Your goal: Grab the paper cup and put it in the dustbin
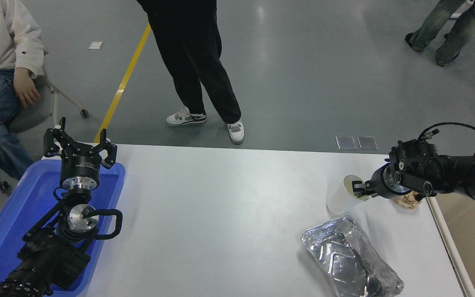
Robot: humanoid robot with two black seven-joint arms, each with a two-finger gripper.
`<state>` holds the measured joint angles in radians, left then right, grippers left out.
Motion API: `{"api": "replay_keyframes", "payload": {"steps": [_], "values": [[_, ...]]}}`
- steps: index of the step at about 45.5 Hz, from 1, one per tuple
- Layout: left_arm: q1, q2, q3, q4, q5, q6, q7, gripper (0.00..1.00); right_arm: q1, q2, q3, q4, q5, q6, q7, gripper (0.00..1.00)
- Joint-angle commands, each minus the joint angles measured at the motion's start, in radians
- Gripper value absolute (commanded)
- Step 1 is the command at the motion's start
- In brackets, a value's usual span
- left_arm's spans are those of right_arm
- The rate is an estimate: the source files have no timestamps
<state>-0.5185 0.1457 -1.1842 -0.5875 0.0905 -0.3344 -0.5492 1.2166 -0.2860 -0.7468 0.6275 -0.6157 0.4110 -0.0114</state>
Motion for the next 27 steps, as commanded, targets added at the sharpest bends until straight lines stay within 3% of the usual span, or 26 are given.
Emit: {"api": "replay_keyframes", "payload": {"steps": [1,27], "values": [[0.000,0.000,0.000,0.000,0.000,0.000,0.000,0.99,0.004,0.001,0.003,0.005,-0.001,0.006,0.001,0.00],[0.000,0.000,0.000,0.000,0.000,0.000,0.000,0.99,0.061,-0.027,0.067,0.050,0.001,0.052,-0.001,0.00]]}}
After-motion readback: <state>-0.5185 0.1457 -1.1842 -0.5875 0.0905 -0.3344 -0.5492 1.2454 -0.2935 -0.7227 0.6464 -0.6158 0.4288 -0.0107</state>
